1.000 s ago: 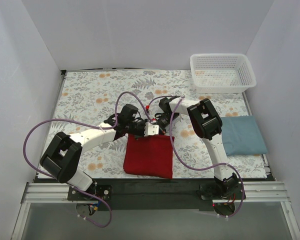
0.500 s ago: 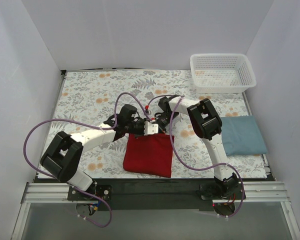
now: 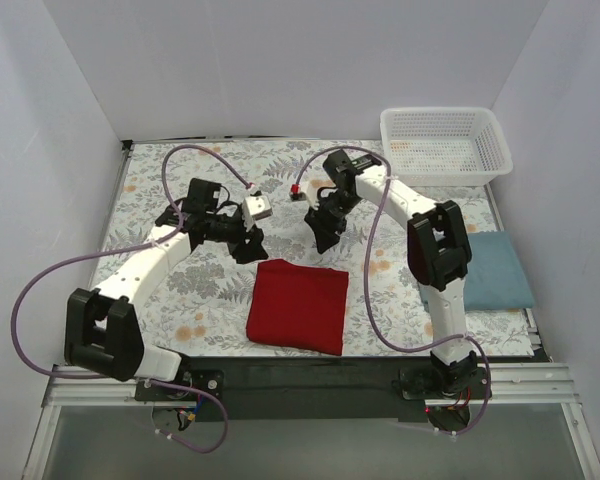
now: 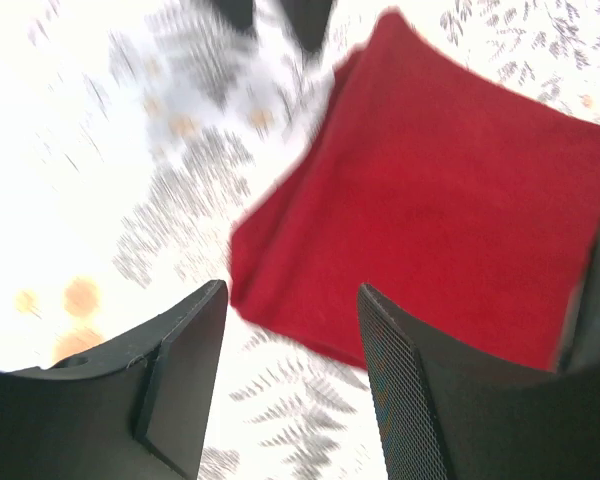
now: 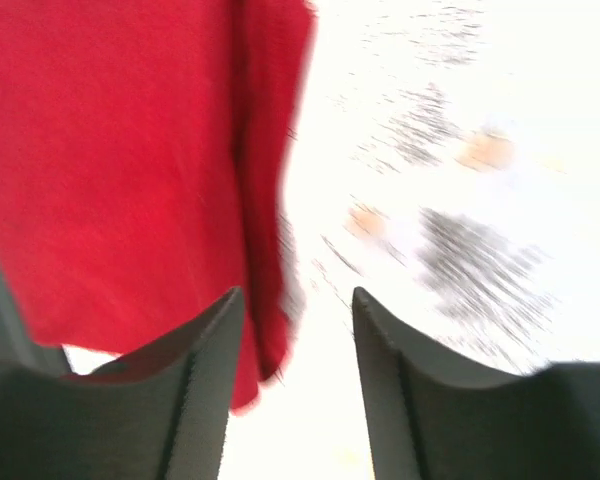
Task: Fold and stack the t-shirts
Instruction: Fold the tshirt
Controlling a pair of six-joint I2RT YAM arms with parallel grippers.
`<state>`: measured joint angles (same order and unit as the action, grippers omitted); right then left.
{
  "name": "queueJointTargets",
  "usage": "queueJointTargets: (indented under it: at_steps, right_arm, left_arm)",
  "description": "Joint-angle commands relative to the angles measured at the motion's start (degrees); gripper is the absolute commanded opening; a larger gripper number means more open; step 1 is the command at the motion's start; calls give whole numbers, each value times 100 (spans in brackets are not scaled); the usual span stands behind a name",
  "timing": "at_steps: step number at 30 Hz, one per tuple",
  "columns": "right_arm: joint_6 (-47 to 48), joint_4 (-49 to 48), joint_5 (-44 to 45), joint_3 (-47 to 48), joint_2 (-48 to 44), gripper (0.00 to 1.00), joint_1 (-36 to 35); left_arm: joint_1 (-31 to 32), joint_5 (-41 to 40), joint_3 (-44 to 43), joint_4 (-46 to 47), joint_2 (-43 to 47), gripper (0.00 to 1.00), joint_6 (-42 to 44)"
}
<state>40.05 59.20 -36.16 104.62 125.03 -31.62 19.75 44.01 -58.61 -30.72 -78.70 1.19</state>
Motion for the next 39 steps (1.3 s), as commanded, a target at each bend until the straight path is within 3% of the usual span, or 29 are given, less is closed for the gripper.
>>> queueJointTargets:
  at_steps: [1, 8, 14, 24, 27, 28, 31, 32, 35, 39]
  right_arm:
    - [327, 477, 751, 279, -550, 58, 296]
    - [495, 839, 365, -643, -866, 61, 525]
    - [451, 812, 66, -1127, -744, 58, 525]
    - [512, 742, -40, -1304, -463, 56, 507]
    - [512, 716, -75, -1269, -410, 50, 490]
    - [512, 716, -101, -1234, -401, 46, 498]
    - [504, 742, -207, -1224, -444, 19, 490]
    - [504, 760, -207, -1233, -471, 2, 490]
    - [503, 751, -23, -1338, -646, 1, 525]
    - [538, 742, 432, -1321, -919, 1, 832]
  left_arm:
    - [-348, 547, -360, -1322, -417, 54, -137]
    - [-463, 337, -1284, -1753, -1815, 55, -66]
    - [-454, 29, -1706, -1929, -2605, 55, -14]
    - [-437, -138, -1689, -1903, -3107, 55, 206]
    - [-410, -147, -1671, -1920, -3152, 55, 232]
    - [-402, -156, -1680, -1903, -3152, 53, 241]
    - [-393, -156, -1689, -1894, -3178, 42, 215]
    - [-401, -147, -1715, -1911, -3196, 30, 197]
    - [-428, -77, -1838, -2034, -3108, 0, 127]
    - [-533, -112, -1794, -1807, -2757, 0, 66]
